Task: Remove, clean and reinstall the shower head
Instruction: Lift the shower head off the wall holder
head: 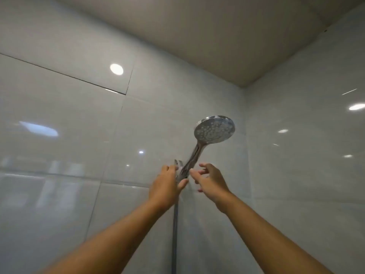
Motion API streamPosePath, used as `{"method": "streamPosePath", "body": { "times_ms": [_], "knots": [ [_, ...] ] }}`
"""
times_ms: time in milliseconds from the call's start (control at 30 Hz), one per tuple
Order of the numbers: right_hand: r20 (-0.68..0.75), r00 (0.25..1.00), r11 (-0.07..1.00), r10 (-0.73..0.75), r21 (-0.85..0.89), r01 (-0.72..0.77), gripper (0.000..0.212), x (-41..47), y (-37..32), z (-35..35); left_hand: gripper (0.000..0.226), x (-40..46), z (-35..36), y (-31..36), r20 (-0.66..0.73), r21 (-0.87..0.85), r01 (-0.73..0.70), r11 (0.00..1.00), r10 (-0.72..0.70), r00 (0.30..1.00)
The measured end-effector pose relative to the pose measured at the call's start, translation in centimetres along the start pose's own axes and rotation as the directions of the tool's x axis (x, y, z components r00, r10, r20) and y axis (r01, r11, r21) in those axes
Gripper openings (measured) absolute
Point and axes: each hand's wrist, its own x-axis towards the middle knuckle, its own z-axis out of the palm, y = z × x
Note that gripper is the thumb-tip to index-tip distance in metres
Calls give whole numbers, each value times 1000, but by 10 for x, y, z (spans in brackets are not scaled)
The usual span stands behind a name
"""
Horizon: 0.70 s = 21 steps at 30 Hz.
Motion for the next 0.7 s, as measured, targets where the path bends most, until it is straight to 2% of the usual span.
{"method": "streamPosePath", "body": {
  "times_ms": [67,167,300,700],
  "knots": [
    [-30,1000,1000,-4,17,5,44,3,-4,6,46,11,2,0,2,-14,-10,1000,10,1000],
    [-60,998,998,-30,47,33,22,7,-5,10,37,22,7,3,3,3,-41,999,41,999],
    [-45,996,995,-77,57,79,11,8,-10,10,30,26,12,0,-54,1,-74,997,74,996],
    [-184,972,978,-149,118,173,11,3,-40,-3,28,25,3,25,-157,-35,-163,986,155,975]
  ]
}}
